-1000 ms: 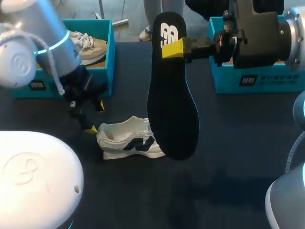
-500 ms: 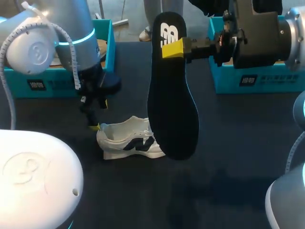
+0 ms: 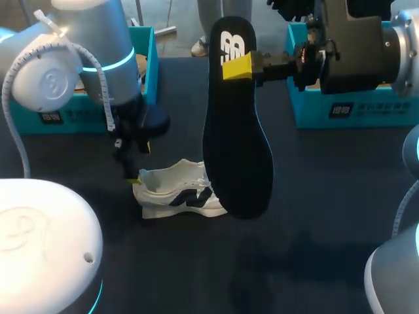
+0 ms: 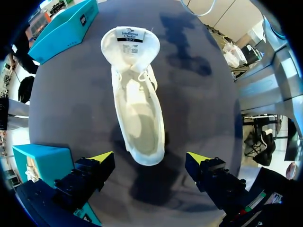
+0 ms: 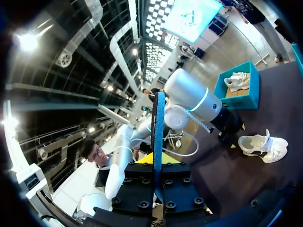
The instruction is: Take the shoe out of the shoebox, open the shoe tongue, remove and reinsert the insole, then place the shoe into the shoebox
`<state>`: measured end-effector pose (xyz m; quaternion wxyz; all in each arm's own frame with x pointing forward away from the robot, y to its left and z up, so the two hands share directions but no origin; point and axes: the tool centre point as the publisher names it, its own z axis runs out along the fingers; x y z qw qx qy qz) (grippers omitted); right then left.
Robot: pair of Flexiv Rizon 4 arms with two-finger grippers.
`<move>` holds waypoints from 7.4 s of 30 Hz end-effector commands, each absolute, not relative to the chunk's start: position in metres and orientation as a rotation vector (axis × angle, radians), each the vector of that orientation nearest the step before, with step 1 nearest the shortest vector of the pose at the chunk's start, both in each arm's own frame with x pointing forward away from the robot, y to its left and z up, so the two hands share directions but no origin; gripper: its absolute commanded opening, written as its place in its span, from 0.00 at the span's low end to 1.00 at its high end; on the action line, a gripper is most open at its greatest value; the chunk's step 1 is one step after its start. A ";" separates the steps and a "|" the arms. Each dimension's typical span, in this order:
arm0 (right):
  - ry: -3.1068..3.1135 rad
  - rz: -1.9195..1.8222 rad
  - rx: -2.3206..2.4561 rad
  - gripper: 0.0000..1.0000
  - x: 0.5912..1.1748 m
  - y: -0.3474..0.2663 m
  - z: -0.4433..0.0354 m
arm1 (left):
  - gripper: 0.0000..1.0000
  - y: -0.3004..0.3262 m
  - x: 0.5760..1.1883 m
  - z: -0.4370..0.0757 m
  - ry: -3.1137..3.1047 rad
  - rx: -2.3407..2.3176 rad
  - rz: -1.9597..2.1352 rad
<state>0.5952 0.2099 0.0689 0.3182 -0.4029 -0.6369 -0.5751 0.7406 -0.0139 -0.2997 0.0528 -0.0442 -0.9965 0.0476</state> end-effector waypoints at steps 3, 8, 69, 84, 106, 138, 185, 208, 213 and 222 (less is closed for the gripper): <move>-1.674 -1.512 -1.064 0.00 0.596 0.214 0.069 | 1.00 -0.015 0.737 -0.302 -3.035 -0.124 0.134; -1.674 -1.512 -1.064 0.00 0.596 0.214 0.069 | 1.00 -0.015 0.737 -0.302 -3.035 -0.124 0.134; -1.674 -1.512 -1.064 0.00 0.596 0.214 0.069 | 0.91 -0.111 0.801 -0.382 -2.919 0.020 0.257; -1.674 -1.512 -1.064 0.00 0.596 0.214 0.069 | 0.09 -0.109 0.790 -0.397 -2.888 -0.006 0.214; -1.674 -1.512 -1.064 0.00 0.596 0.214 0.069 | 0.00 -0.109 0.792 -0.348 -2.578 -0.821 0.076; -1.674 -1.512 -1.064 0.00 0.596 0.214 0.069 | 0.00 -0.137 0.803 -0.320 -2.342 -1.575 -0.020; -1.674 -1.512 -1.064 0.00 0.596 0.214 0.069 | 0.00 -0.192 0.741 -0.378 -2.105 -1.980 -0.211; -1.674 -1.512 -1.064 0.00 0.596 0.214 0.069 | 1.00 -0.198 0.747 -0.351 -2.131 -1.997 -0.115; -1.674 -1.512 -1.064 0.00 0.596 0.214 0.069 | 1.00 -0.200 0.757 -0.323 -2.194 -2.036 -0.065; -1.674 -1.512 -1.064 0.00 0.596 0.214 0.069 | 1.00 -0.203 0.775 -0.278 -2.274 -2.080 0.057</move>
